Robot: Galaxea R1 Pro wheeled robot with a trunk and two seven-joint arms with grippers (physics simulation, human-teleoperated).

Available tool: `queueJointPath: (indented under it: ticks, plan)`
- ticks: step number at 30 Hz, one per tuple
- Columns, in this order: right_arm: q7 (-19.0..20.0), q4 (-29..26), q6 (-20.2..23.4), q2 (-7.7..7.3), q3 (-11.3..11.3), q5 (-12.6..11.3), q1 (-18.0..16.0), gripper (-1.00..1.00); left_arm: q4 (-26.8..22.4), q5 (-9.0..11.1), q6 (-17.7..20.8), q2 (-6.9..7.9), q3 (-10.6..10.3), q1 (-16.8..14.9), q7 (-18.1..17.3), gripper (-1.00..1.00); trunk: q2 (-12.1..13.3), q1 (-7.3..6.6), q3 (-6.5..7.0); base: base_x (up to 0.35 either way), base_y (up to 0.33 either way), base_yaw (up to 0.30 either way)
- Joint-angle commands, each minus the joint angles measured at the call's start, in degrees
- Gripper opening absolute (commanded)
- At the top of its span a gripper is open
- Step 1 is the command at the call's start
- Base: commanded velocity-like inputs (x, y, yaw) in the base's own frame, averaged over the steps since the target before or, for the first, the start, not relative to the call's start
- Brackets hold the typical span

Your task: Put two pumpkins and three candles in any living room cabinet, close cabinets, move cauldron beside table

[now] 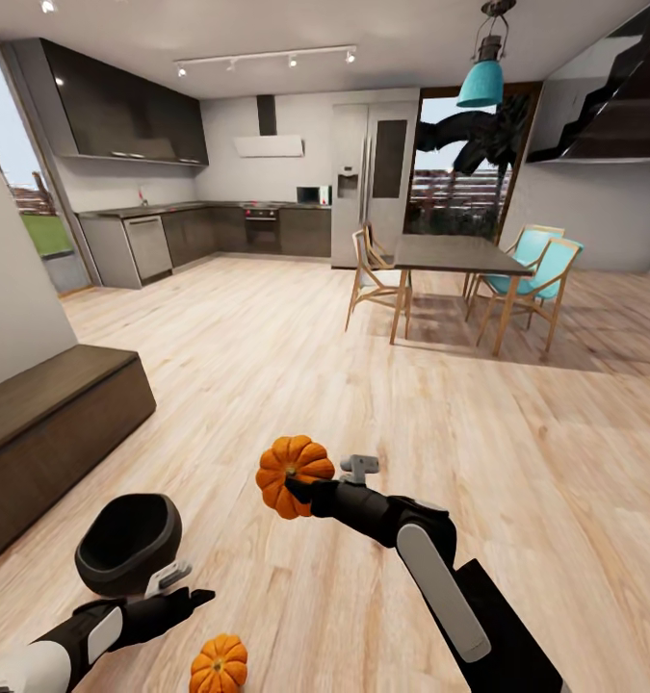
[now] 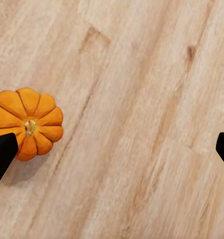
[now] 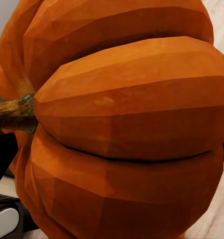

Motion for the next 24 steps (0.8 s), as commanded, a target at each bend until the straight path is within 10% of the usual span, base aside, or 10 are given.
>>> queueJointPath:
  ticks: [1, 24]
  plan:
    - [-0.5, 0.0, 0.1, 0.00, -0.1, -0.9, 0.0, -1.00, -0.1, 0.3, 0.6, -0.04, 0.3, 0.0, -0.1, 1.00, -0.4, 0.22, -0.24, 0.000, 0.000, 0.000]
    - [-0.5, 0.3, -0.1, 0.95, 0.5, -0.6, 0.0, -1.00, -0.2, 0.0, -0.9, -0.50, 0.3, 0.0, 0.8, 1.00, -9.7, 5.27, -4.36, 0.000, 0.000, 0.000]
